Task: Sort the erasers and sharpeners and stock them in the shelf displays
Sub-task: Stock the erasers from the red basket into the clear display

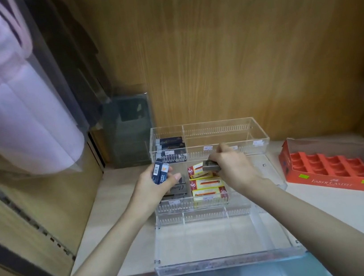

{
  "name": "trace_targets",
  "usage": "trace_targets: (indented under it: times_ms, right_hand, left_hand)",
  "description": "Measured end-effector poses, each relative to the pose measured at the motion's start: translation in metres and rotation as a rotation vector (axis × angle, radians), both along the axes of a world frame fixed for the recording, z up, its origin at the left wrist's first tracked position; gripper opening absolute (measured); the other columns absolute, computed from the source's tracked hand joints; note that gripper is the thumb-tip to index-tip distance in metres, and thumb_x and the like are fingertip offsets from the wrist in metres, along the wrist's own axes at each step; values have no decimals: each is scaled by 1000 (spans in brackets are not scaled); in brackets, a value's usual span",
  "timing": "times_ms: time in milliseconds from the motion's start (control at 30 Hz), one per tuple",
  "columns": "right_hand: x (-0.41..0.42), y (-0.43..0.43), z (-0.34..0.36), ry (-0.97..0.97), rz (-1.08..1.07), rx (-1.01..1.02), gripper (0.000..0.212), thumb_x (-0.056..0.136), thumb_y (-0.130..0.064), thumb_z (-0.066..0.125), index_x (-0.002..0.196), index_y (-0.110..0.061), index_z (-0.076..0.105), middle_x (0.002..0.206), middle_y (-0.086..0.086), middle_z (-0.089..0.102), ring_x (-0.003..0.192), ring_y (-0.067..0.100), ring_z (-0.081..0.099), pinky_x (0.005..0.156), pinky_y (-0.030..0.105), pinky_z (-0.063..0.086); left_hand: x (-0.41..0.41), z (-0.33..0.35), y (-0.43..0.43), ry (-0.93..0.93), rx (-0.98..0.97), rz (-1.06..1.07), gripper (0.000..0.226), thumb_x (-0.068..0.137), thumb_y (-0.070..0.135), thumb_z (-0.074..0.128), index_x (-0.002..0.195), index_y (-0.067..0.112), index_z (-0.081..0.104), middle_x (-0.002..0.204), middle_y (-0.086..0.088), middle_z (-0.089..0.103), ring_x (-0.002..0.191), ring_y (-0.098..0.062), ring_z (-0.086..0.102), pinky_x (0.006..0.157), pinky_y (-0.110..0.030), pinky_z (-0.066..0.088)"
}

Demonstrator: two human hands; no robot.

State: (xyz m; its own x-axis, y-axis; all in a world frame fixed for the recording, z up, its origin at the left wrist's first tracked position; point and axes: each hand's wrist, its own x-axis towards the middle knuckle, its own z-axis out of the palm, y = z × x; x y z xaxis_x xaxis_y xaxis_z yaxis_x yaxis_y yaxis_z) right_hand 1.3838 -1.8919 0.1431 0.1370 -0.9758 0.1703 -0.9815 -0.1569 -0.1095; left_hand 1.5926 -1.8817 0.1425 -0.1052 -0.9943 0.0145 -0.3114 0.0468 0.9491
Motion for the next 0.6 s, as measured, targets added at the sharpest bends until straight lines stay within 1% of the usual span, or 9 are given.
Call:
trace_targets:
  times_ms: [67, 133, 167, 233, 300, 367, 467, 533, 600]
  right_hand:
    - [-4, -8, 5, 15, 67, 53, 20, 91, -12, 55, 107, -19, 65, 104, 4, 53, 90, 30, 59, 67, 35, 48]
    - [-13, -9, 13, -33, 139, 146, 17, 90, -18, 60, 105, -23, 68, 101, 0, 62, 90, 23, 60, 68, 32, 47]
    - [-19, -9, 15, -121, 146, 176, 12, 89, -18, 62, 97, -23, 68, 93, -1, 65, 83, 20, 60, 67, 31, 47]
    - [-34, -1, 13, -383, 63, 180, 5, 87, -16, 61, 82, -15, 63, 71, 1, 62, 64, 14, 54, 59, 32, 46]
    - [-46, 11, 10, -603, -58, 105, 7, 85, -14, 59, 85, -7, 58, 65, 6, 54, 56, 14, 48, 57, 41, 49]
    - [-52, 23, 5, -694, -98, 45, 5, 83, -9, 59, 88, -9, 60, 64, 1, 52, 54, 15, 48, 58, 40, 49]
    - [-48, 35, 4, -650, -55, -2, 7, 84, -9, 66, 89, -13, 62, 65, -7, 55, 55, 12, 49, 58, 27, 42]
    - [-38, 33, 7, -550, 1, 7, 8, 84, -16, 68, 90, -16, 62, 68, -8, 55, 63, 12, 48, 60, 27, 35]
    - [-25, 23, 5, -451, 22, 49, 8, 85, -23, 68, 91, -23, 62, 74, -7, 56, 71, 16, 50, 61, 30, 34]
  left_hand:
    - [3, 2, 3, 39, 12, 14, 15, 83, 25, 70, 92, 20, 59, 69, 7, 60, 61, -5, 55, 56, -18, 43]
    - [6, 5, 6, 63, 22, 34, 15, 83, 25, 70, 92, 19, 59, 66, 7, 58, 58, -5, 53, 49, -14, 41]
    - [8, 6, 7, 71, 26, 41, 15, 83, 25, 70, 92, 19, 59, 66, 7, 58, 57, -6, 52, 48, -14, 40]
    - [12, 7, 11, 80, 31, 52, 15, 83, 24, 70, 91, 18, 59, 66, 6, 58, 56, -6, 51, 47, -14, 39]
    - [15, 9, 14, 68, 32, 54, 14, 83, 21, 71, 89, 18, 59, 66, 5, 57, 54, -6, 50, 46, -14, 38]
    - [16, 10, 16, 56, 19, 44, 13, 83, 16, 71, 85, 19, 58, 68, 5, 59, 54, -4, 51, 48, -13, 39]
    - [12, 15, 20, 29, -4, 26, 17, 82, 14, 71, 81, 23, 57, 74, 8, 63, 59, -2, 55, 52, -12, 40]
    - [8, 18, 21, 29, -12, 30, 19, 82, 14, 71, 80, 25, 56, 72, 11, 61, 60, -3, 54, 52, -13, 39]
    - [6, 16, 21, 34, -15, 37, 19, 82, 14, 71, 80, 25, 56, 73, 9, 61, 61, -3, 54, 53, -16, 40]
